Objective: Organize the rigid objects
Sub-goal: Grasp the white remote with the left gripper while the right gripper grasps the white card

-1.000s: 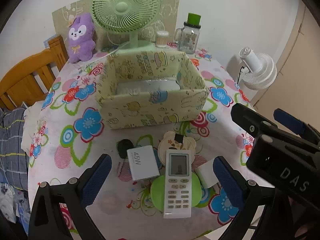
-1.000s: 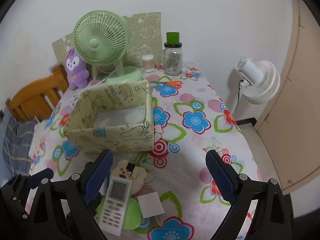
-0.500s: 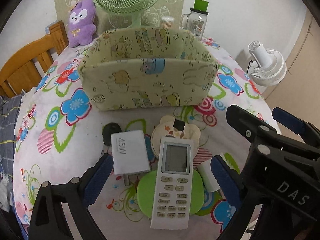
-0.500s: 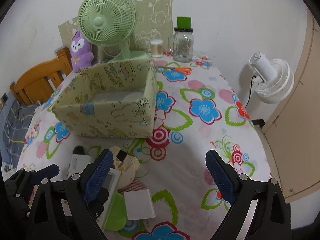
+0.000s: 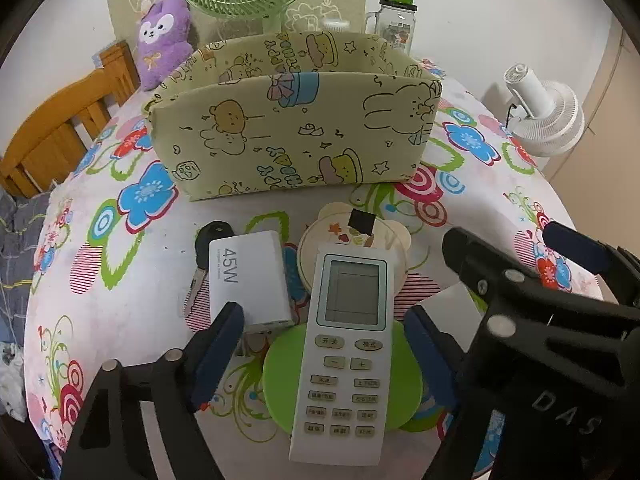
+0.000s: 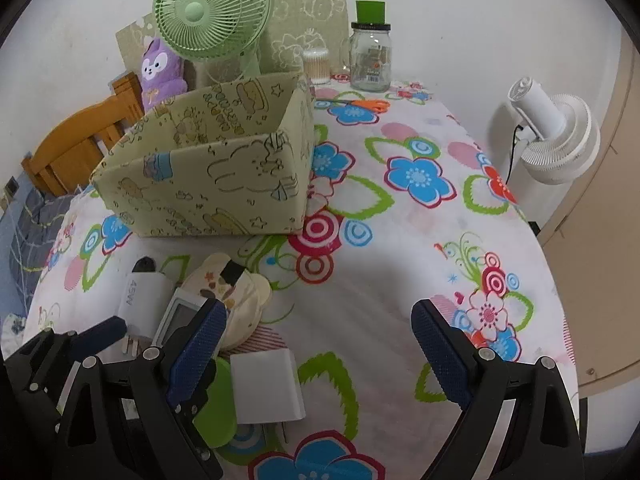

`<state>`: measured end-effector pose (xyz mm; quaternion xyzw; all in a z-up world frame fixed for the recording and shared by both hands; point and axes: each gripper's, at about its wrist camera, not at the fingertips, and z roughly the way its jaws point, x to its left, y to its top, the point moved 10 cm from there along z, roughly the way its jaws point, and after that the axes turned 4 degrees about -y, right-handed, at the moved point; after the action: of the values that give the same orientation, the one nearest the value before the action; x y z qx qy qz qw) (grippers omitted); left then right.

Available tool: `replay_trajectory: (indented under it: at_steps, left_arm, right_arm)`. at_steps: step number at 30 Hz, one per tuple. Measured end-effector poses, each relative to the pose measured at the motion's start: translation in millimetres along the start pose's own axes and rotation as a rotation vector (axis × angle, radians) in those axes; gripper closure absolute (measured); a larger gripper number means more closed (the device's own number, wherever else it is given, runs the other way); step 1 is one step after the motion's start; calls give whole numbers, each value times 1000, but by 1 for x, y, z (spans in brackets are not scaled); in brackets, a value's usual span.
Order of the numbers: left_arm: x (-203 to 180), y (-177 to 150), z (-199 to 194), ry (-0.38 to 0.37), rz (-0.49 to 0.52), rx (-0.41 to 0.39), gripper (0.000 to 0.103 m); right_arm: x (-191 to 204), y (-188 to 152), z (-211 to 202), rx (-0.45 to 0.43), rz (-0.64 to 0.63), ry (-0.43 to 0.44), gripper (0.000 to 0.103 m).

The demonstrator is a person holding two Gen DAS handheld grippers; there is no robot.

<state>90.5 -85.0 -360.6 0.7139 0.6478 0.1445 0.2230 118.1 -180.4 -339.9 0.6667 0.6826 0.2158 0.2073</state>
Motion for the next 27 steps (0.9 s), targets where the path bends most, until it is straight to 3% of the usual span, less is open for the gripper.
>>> replay_trajectory:
  at_steps: [7,13,23,27]
  left_arm:
    - [-1,-3,-2,20,3,-5,28]
    - [-7,-15,4,-3,-12,37,32]
    - [-10,-17,8,8,23,25,55]
    - [-8,-19,7,31,9,26,56]
  right_arm:
    - [0,-6,3,11,-7,3,7]
    - [-1,-12,6,21,-15,4,7]
    - [0,-26,12,50,-14,9,7]
    - [5,-30,14,62,-4,19,7]
